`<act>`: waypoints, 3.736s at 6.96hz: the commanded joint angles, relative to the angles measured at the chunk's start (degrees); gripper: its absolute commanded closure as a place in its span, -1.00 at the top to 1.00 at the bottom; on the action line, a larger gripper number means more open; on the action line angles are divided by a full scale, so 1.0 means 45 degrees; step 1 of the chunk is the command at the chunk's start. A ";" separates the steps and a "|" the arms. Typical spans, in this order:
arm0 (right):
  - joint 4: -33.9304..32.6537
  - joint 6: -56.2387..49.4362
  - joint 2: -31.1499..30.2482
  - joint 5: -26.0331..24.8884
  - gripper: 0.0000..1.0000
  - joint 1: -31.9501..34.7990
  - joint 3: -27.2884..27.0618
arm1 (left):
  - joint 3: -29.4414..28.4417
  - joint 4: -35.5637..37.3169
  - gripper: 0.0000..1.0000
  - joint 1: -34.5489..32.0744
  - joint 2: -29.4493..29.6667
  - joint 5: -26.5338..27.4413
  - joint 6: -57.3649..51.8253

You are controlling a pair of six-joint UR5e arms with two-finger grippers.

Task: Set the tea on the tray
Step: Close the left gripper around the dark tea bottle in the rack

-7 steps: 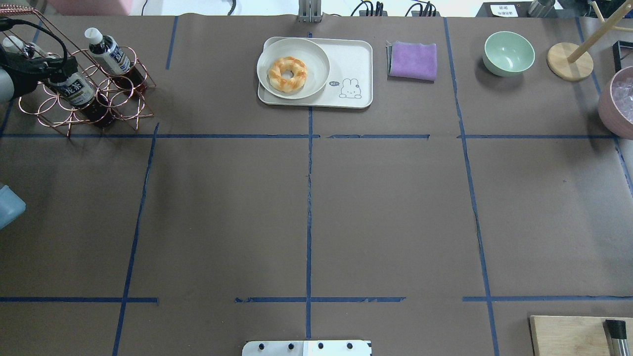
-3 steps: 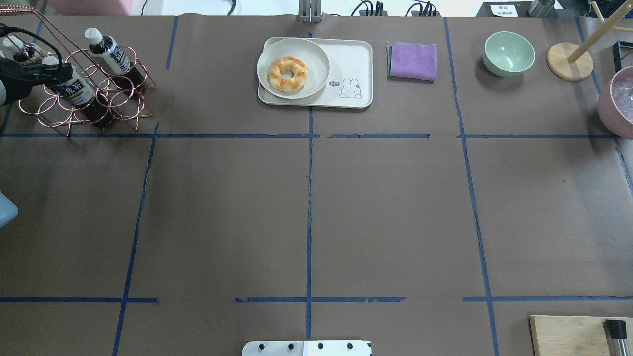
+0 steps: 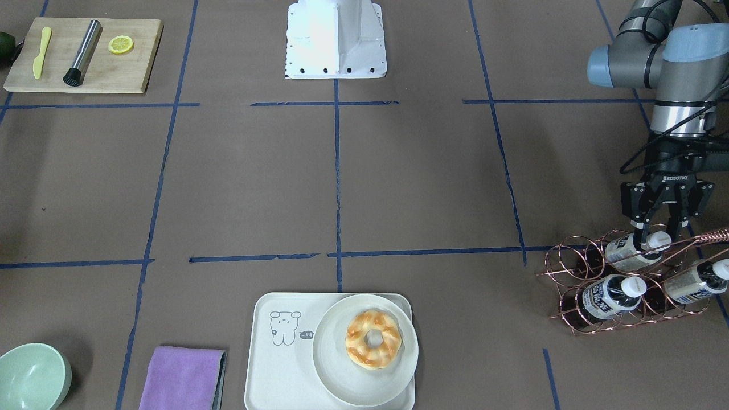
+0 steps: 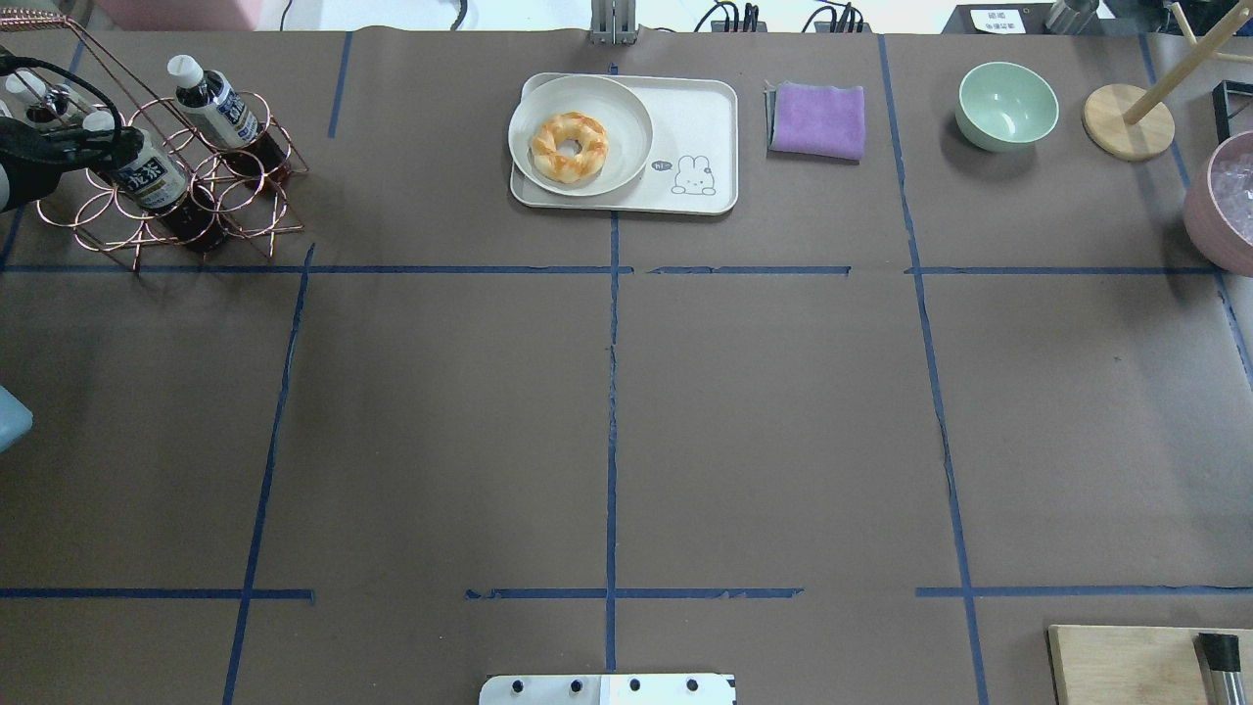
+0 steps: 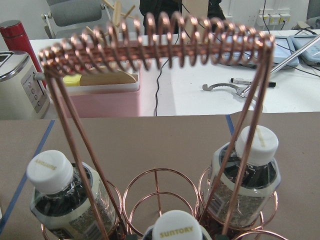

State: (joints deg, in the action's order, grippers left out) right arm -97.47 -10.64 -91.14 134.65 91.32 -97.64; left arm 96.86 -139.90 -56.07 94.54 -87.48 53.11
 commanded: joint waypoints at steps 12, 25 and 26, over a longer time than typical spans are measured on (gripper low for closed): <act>0.0000 0.0000 0.0000 0.0000 1.00 0.0000 -0.0001 | -0.0216 0.0015 -0.10 -0.0235 0.0223 0.0046 0.0131; 0.0000 -0.0019 0.0000 0.0000 1.00 0.0000 0.0116 | 0.2026 0.0093 -1.00 -0.1269 -0.0553 -0.0749 -0.0045; 0.0000 -0.0019 0.0000 0.0000 1.00 0.0000 0.0117 | 0.2494 0.0151 -1.00 -0.1811 -0.0945 -0.1702 -0.0045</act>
State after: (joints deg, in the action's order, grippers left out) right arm -97.47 -10.72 -91.14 134.65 91.32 -97.15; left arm 105.71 -139.47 -62.19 92.29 -91.11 52.92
